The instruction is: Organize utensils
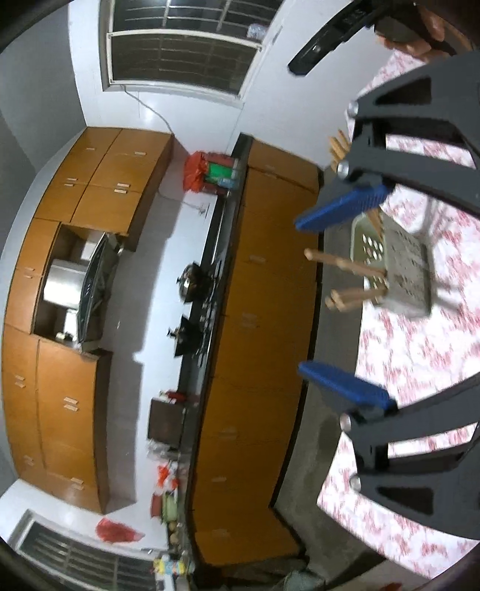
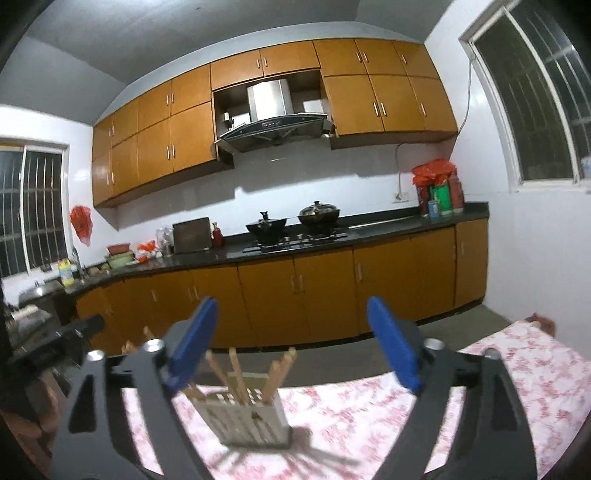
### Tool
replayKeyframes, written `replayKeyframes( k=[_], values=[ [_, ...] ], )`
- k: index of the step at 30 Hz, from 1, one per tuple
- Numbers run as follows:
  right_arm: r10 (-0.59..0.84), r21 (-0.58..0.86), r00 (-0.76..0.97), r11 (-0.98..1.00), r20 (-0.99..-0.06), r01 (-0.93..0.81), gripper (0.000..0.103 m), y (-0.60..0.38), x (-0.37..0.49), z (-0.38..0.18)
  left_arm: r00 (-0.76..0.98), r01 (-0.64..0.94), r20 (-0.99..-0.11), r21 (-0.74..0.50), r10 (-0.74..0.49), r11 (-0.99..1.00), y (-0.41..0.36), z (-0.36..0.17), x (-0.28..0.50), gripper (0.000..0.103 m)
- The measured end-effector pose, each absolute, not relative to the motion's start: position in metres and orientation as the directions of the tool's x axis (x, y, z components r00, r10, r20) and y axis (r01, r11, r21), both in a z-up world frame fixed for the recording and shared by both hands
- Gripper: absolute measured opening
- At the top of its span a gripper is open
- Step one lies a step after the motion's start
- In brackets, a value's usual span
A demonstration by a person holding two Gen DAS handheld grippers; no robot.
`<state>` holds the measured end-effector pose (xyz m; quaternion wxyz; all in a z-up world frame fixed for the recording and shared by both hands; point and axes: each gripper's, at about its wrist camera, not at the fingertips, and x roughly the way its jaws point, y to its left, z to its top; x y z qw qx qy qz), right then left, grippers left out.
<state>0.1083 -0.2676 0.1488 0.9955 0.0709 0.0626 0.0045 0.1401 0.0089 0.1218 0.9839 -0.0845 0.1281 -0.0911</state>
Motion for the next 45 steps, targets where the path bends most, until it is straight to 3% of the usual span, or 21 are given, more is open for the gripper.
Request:
replayKeyframes(
  k=[2,5,11,20,27,45],
  values=[
    [-0.013,0.102,0.994,0.994,-0.111,0.025,0.097,-0.262,0.092,0.141,0.959,0.132,-0.228,-0.172,-0.169,0.976,0.013,0.119,0.128,0.094],
    [-0.045,0.042,0.993,0.998,-0.112,0.050,0.099,-0.250,0.071,0.125,0.968,0.090,-0.222,-0.140,-0.120,0.986,0.019,0.109,0.101,0.101],
    [-0.082,-0.062,0.986,0.995,-0.143,0.073,0.099,-0.225,0.043,0.099,0.969,0.037,-0.242,-0.083,-0.056,0.996,0.019,0.090,0.073,0.101],
    [-0.069,-0.104,0.969,0.994,-0.239,0.045,0.099,-0.203,0.024,0.062,0.944,-0.023,-0.330,-0.042,0.008,0.999,0.016,0.047,0.056,0.101],
    [-0.048,-0.073,0.948,0.997,-0.315,0.026,0.099,-0.203,0.019,0.038,0.933,-0.027,-0.358,0.044,0.041,0.999,0.004,0.027,0.048,0.101],
    [-0.037,-0.002,0.918,0.999,-0.395,0.040,0.099,-0.214,0.018,0.017,0.908,-0.010,-0.417,0.074,0.040,0.997,-0.005,0.004,0.041,0.101]
  ],
)
